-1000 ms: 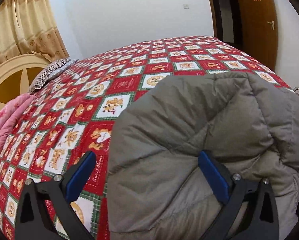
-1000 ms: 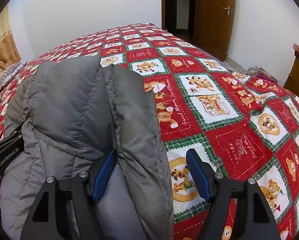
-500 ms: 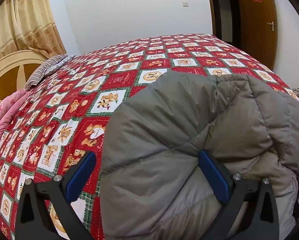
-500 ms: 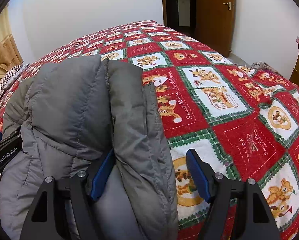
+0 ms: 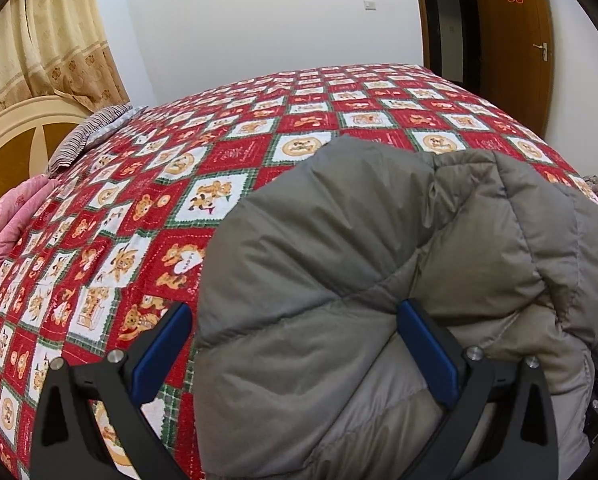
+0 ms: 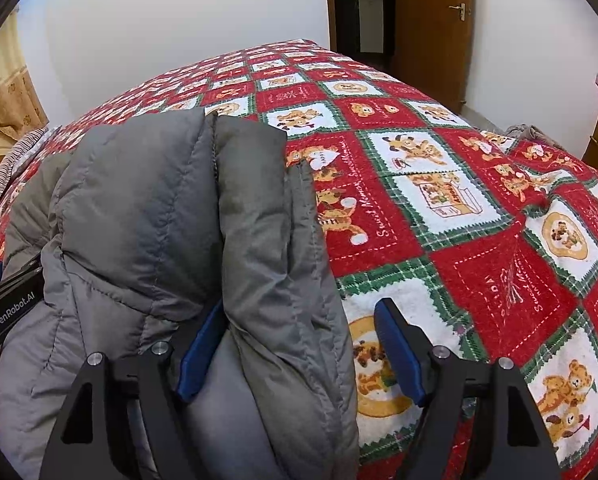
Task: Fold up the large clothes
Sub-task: 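Grasp the end of the folded grey jacket with both grippers, then lift the jacket end with both grippers and fold it over the bundle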
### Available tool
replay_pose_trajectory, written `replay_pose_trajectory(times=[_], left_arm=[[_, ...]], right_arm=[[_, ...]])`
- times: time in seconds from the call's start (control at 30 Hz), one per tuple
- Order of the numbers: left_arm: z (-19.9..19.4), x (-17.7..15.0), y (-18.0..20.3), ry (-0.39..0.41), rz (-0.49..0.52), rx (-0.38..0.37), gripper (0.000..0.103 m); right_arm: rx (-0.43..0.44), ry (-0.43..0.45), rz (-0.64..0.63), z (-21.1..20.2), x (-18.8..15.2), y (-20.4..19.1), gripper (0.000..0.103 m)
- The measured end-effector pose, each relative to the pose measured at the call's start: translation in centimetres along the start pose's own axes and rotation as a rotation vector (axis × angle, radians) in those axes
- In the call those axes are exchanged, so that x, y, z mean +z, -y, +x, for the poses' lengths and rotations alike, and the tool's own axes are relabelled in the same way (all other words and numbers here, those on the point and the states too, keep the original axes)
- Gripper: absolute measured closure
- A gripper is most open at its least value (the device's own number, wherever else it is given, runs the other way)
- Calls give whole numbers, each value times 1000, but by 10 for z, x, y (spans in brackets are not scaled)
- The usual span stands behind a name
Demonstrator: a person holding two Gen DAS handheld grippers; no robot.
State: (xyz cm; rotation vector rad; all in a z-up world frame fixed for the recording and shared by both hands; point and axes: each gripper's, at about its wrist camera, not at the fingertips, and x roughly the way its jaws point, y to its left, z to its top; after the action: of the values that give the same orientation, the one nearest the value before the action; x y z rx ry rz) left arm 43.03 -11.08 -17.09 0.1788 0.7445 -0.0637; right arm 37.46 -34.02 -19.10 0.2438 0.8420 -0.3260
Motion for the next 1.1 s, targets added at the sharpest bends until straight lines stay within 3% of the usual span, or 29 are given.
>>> replay_pose_trajectory(times=[0.3,0.57,0.77,0.83,0.93,1.1], left_arm=[[0,2,-3,-15,2,-24,0],[-45,-14,-27,-4,15,-179,0],[-47,-28,-22,-2,55,-205,0],[-42,-27,-20,-17,51,-221,0],[-38,-27,-21,-35,55,-245,0],[-35,-30,-23,-49,43,-290,0]], right_arm=[[8,6,4,1,0,2,28],[52,12,20,2,-1,8,28],[94,21,34,0,-2,11,28],[118,28,39,-1,-3,13,32],[179,44,28,-4,-6,12,53],[229,42,33,-3,-6,12,56]])
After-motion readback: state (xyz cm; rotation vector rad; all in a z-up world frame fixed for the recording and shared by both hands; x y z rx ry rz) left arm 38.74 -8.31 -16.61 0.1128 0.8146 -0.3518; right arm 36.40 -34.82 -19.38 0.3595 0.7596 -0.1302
